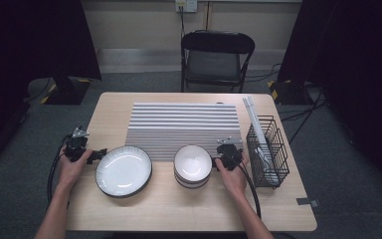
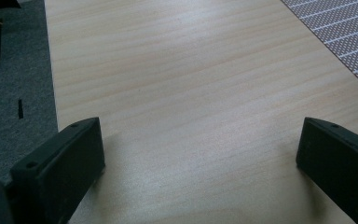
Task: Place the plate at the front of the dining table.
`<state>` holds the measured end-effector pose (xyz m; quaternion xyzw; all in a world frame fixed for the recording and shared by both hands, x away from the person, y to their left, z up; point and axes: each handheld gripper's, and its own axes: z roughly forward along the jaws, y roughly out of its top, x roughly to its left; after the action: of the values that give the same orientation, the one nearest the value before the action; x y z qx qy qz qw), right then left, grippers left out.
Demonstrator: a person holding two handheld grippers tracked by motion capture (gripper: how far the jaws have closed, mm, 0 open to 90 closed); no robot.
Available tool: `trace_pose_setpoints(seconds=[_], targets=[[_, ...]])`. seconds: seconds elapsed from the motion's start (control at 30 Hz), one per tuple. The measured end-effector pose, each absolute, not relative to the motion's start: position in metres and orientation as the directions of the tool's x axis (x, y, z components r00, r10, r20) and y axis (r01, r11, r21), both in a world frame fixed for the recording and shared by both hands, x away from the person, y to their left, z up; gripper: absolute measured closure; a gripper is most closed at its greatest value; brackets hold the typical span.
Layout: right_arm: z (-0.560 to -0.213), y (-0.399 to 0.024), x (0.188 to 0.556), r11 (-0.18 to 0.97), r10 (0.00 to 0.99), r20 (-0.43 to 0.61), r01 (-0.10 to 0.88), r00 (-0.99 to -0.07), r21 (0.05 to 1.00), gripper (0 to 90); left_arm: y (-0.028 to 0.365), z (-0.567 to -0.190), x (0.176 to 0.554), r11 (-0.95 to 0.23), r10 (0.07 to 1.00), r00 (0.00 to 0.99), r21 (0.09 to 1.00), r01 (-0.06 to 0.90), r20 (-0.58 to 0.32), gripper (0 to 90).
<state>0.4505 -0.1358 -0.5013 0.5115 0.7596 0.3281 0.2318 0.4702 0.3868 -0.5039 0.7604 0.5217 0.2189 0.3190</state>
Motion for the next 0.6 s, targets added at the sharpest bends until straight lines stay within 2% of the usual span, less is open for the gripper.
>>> trace_pose_setpoints(seconds=[0.3,0.5,0.53,0.6], targets=[[-0.5013,-0.1358,0.4505,0.262,0.929,-0.017,0.625,-0.369,0.736,12.1,0.3862,-0.5041,0.47,-0.245,0.935,0.355,0.715,0.655,-0.005,0.3],[-0.5013,-0.1356,0.4503,0.26,0.93,-0.017,0.626,-0.368,0.735,12.2,0.3858,-0.5011,0.468,-0.241,0.937,0.349,0.705,0.667,-0.01,4.5],[-0.5011,-0.1355,0.4503,0.262,0.93,-0.018,0.626,-0.367,0.735,12.6,0.3861,-0.5003,0.4678,-0.238,0.94,0.341,0.704,0.669,-0.006,8.5],[-0.5008,-0.1352,0.4502,0.261,0.93,-0.017,0.628,-0.367,0.733,13.1,0.3869,-0.4987,0.4662,-0.235,0.937,0.35,0.706,0.668,-0.019,10.7]])
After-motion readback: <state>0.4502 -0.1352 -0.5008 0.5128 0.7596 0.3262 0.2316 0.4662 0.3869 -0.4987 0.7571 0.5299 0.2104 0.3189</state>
